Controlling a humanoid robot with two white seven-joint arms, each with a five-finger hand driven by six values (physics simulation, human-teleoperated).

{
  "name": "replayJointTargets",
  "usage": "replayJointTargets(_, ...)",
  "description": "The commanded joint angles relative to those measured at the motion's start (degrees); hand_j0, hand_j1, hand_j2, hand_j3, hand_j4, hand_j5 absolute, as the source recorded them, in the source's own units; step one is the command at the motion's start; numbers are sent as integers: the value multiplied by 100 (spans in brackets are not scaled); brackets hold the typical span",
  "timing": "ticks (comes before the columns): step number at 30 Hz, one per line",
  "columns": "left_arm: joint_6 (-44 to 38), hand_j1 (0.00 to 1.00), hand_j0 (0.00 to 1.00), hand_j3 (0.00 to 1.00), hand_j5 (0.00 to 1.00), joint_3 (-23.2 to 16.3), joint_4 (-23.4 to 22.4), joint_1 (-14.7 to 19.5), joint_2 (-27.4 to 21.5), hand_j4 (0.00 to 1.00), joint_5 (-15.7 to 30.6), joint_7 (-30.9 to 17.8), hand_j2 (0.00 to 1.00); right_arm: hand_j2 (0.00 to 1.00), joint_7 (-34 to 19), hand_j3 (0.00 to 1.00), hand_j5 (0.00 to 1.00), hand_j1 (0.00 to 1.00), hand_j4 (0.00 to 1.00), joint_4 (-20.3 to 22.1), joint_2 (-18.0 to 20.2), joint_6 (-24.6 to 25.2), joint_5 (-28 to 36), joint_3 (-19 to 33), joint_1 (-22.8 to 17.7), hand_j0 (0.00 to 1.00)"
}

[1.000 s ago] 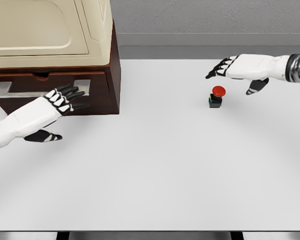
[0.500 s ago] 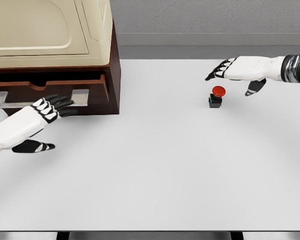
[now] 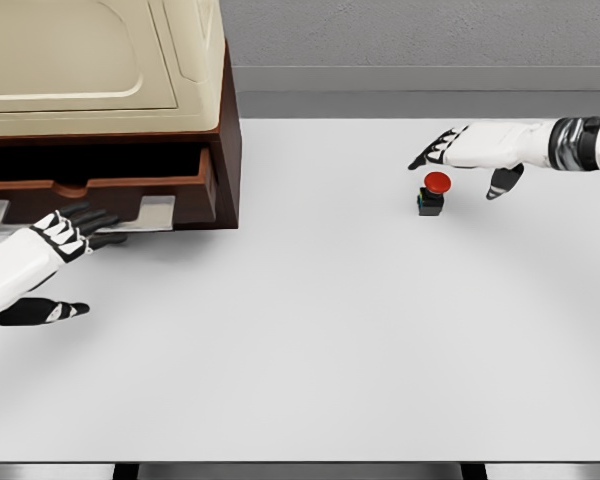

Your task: Open the cabinet drawer with left arm, and place a switch into the drawer with right arm

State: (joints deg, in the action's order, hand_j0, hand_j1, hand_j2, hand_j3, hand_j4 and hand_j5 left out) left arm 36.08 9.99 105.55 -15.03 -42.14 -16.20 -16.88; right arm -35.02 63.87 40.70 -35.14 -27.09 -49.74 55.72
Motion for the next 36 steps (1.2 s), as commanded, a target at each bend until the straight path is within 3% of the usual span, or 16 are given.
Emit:
replayJointTargets(1,-108,100,100,100,100,424,-237,-35,-49,100,-841,-228,100,100,2,100,100,100,100,-103,-80,14,-51,-1,0,100)
replayJointTargets(5,-108,100,100,100,100,679,-237,-273,-49,100,-735,-228,100,100,2,100,100,100,100,-138,-89,14,-51,-1,9,100)
replayJointTargets(10,-108,100,100,100,100,969,-237,-325,-49,100,-507,-228,100,100,2,100,100,100,100,-305,-186,14,-130,-1,26,100)
replayJointTargets(19,-108,100,100,100,100,1128,-228,-299,-66,100,-349,-228,100,100,2,100,100,100,100,-323,-186,14,-139,-1,35,100)
replayJointTargets(22,-108,100,100,100,100,1110,-228,-44,-75,100,-322,-228,100,100,2,100,100,100,100,-305,-186,14,-139,-1,35,100)
replayJointTargets(24,-108,100,100,100,100,943,-228,298,-66,100,-287,-228,100,100,2,100,100,100,100,-305,-186,14,-147,-1,35,100)
replayJointTargets(28,-108,100,100,100,100,-182,-228,1230,-66,100,-287,-246,100,100,2,100,100,100,100,-305,-186,14,-147,-1,35,100)
replayJointTargets(31,-108,100,100,100,100,-586,-228,1441,-57,100,-296,-246,100,100,2,100,100,100,100,-305,-186,14,-139,-1,35,100)
replayJointTargets(36,-108,100,100,100,100,-973,-219,1476,-40,100,-322,-246,100,100,2,100,100,100,100,-305,-177,14,-147,-1,35,100)
